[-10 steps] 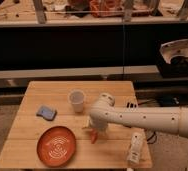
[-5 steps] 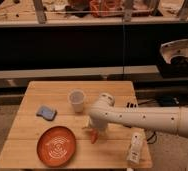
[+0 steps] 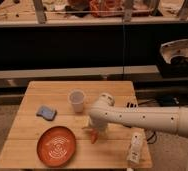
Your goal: Place the pepper in the ceramic cup
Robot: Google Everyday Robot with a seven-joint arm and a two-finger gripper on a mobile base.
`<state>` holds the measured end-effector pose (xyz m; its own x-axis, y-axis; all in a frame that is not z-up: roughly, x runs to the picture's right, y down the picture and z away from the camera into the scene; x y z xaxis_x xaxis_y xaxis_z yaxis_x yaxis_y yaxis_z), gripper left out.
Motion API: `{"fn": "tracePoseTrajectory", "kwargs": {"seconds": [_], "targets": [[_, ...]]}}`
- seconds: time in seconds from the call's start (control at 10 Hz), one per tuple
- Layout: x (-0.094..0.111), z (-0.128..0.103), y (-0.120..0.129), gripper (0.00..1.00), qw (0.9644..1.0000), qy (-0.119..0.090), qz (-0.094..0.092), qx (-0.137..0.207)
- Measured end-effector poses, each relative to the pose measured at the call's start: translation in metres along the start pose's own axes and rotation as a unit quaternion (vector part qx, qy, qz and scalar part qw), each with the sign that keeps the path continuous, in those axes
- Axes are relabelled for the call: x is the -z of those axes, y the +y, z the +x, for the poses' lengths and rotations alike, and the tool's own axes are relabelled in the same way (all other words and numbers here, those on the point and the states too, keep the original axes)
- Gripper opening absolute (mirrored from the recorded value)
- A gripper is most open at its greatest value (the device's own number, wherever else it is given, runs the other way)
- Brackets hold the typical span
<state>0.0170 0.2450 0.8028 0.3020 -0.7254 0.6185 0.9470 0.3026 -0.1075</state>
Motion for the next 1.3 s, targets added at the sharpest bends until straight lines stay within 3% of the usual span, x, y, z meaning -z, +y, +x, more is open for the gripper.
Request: {"fn": "tracePoseTrajectory", "kwargs": {"seconds": [0.9, 1.1, 1.2, 1.3], "targets": [[-0.0012, 0.0007, -0.0027, 0.79, 1.0000, 0.000, 0.001, -0.004], [-0.0024, 0.0008, -0.0033, 0.73, 1.0000, -0.001, 0.001, -0.006], [-0.0026, 0.0005, -0.0038, 0.80, 1.0000, -0.001, 0.001, -0.006], [-0.0024, 0.0003, -0.0038, 0.80, 1.0000, -0.001, 0.001, -0.007]]}}
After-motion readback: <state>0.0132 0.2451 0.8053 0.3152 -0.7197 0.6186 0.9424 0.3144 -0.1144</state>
